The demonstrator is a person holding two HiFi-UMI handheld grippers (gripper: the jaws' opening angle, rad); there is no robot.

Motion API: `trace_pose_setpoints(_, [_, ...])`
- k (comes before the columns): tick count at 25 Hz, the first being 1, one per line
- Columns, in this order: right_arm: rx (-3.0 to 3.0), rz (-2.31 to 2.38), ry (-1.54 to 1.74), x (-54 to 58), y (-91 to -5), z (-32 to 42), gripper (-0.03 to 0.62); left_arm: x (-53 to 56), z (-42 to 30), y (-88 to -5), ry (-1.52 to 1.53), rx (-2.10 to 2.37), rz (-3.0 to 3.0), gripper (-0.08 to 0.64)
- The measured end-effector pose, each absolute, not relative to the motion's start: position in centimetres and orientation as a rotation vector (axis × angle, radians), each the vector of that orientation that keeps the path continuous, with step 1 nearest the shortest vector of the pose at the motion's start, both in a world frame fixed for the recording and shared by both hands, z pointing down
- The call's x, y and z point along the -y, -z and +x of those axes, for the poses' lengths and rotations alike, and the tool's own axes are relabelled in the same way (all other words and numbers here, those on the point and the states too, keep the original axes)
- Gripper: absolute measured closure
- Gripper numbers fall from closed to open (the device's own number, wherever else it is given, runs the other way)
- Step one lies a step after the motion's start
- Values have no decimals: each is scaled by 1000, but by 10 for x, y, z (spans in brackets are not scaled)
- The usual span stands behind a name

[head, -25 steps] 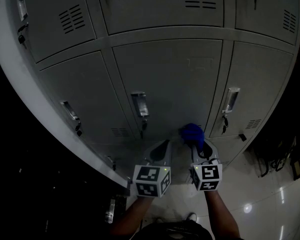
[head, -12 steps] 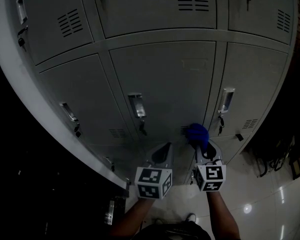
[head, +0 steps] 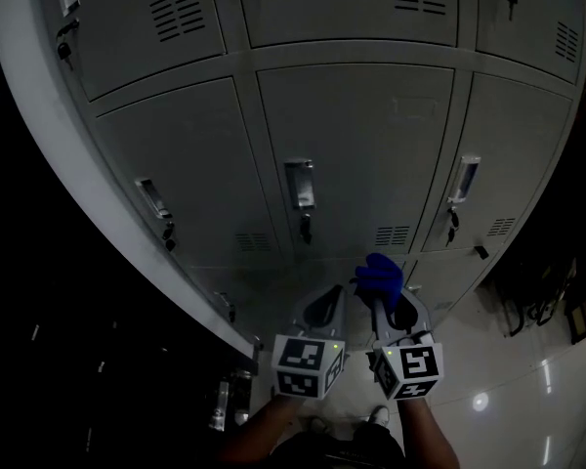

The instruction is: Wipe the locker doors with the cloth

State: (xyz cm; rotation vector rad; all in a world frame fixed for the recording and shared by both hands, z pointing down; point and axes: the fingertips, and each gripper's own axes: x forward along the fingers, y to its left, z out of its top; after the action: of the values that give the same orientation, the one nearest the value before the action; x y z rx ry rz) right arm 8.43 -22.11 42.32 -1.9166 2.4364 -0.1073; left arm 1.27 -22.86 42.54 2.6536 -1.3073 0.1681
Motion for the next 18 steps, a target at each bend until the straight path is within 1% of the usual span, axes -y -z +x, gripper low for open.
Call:
trace_pose_setpoints(6, [-2502, -1879, 126, 195, -426, 51, 518, 207, -1, -435, -150, 1331, 2663, 557])
trace_pose_setpoints(18, [-2540, -1870, 118, 198, -426, 32, 520, 199, -15, -432, -132, 1355, 2665, 557])
